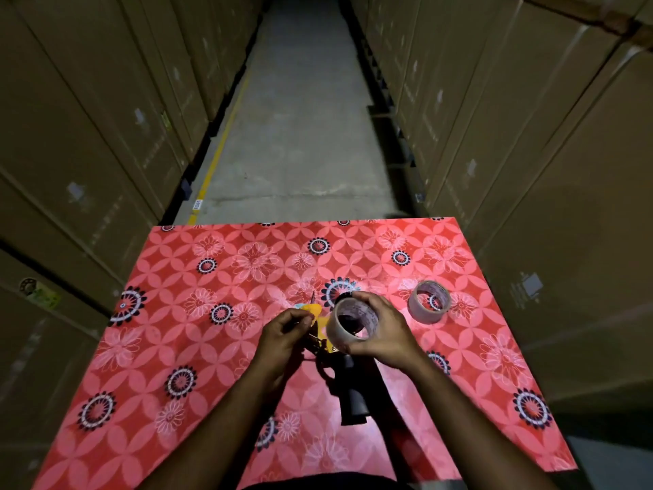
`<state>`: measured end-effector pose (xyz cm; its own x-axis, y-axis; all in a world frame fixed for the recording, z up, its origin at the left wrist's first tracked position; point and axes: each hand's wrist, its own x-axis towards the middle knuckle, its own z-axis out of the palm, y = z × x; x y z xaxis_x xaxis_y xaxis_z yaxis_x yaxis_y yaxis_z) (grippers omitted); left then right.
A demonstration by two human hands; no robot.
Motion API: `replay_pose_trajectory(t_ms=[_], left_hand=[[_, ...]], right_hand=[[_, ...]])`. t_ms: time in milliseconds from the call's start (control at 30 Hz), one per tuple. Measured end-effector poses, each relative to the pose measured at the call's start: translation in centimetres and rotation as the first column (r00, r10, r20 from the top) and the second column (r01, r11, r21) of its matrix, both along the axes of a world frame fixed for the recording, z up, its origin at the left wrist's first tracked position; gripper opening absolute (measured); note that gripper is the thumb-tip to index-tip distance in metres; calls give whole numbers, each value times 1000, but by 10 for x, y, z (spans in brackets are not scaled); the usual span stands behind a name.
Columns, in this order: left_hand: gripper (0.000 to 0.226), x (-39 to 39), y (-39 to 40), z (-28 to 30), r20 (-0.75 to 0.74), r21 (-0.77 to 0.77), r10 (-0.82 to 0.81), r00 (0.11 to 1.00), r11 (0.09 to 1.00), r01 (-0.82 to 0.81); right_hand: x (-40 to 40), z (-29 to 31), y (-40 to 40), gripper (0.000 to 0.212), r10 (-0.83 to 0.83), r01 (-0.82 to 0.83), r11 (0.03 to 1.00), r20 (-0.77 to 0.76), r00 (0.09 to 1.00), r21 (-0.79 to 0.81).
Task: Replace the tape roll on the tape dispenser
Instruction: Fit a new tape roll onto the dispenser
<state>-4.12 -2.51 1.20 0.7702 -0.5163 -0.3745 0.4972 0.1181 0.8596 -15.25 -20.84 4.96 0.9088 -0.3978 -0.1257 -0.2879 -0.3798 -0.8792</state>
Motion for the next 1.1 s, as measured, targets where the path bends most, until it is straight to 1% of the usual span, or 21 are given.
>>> replay_pose_trajectory(t_ms=[133, 200, 267, 333, 367, 500, 667, 800, 967, 1000, 1100], left_hand=[[4, 8, -2, 3, -59, -27, 59, 997, 998, -60], [13, 9, 2, 3, -91, -16, 82, 992, 996, -84], [13, 10, 8, 5, -92, -4, 39, 995, 999, -39], [9, 10, 12, 8, -66, 33, -32, 997, 999, 34], [8, 10, 12, 8, -44, 67, -41, 998, 997, 44], [8, 15, 11, 1, -33, 158, 26, 999, 987, -21], [16, 18, 7, -4, 11, 252, 88, 996, 964, -88], [18, 15, 6, 0, 31, 268, 67, 997, 961, -73], [24, 17, 6, 9, 7, 292, 52, 999, 955, -52], [27, 18, 5, 11, 46, 300, 22, 999, 953, -35], [36, 23, 2, 19, 265, 375, -125, 956, 927, 17]], right_hand=[[6, 7, -20, 91, 202, -202, 979, 10, 979, -5], [5, 8, -29, 92, 283, -283, 959, -20, 959, 20], [3, 5, -34, 93, 329, -329, 944, -55, 943, 5], [3, -2, -37, 94, 322, -323, 946, -66, 945, -8], [5, -5, -39, 95, 307, -309, 951, -62, 950, -26], [19, -12, -46, 94, 287, -292, 947, -59, 956, -135], [43, -23, -46, 96, 251, -250, 937, -30, 968, -243], [59, -33, -52, 95, 241, -246, 923, -52, 969, -295], [67, -44, -58, 87, 248, -263, 901, -88, 965, -345], [67, -45, -59, 87, 250, -268, 898, -97, 963, -350], [66, -49, -61, 87, 249, -273, 890, -112, 962, -365]])
